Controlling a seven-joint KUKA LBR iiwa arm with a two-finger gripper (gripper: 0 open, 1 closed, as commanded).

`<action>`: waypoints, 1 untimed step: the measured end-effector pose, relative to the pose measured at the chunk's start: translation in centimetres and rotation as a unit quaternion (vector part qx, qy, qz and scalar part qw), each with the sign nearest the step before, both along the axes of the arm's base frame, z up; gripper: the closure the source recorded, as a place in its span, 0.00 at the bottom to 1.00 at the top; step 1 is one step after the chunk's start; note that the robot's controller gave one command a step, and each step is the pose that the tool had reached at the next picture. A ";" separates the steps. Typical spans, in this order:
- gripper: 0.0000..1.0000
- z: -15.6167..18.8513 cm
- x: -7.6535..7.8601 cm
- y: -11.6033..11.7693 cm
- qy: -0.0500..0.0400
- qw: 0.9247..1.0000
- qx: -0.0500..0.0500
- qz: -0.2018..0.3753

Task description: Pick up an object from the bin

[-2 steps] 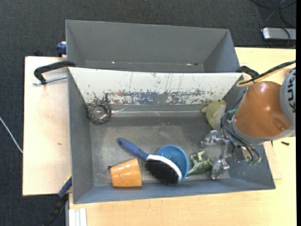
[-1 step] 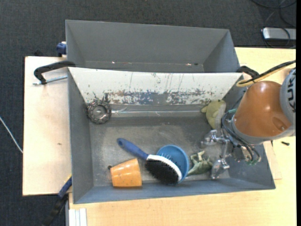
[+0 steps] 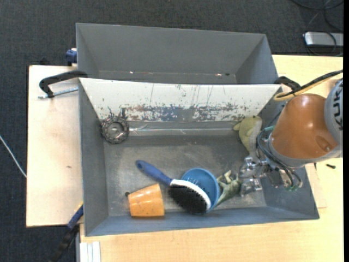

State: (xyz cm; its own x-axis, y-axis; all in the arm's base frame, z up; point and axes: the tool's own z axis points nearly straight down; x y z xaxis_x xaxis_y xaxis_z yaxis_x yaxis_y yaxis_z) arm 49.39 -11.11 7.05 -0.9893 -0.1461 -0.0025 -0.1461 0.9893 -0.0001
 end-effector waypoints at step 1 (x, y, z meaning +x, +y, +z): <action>1.00 6.1 0.2 0.0 -0.004 1.000 -0.001 0.000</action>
Offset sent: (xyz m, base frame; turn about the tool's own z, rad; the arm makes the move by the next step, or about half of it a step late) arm -0.0002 0.0000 0.0571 0.0000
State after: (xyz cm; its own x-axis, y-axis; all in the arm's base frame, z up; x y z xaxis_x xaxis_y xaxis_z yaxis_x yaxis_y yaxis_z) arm 49.63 -11.07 13.14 -0.9892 -0.1464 -0.0100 -0.1464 0.9892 -0.0030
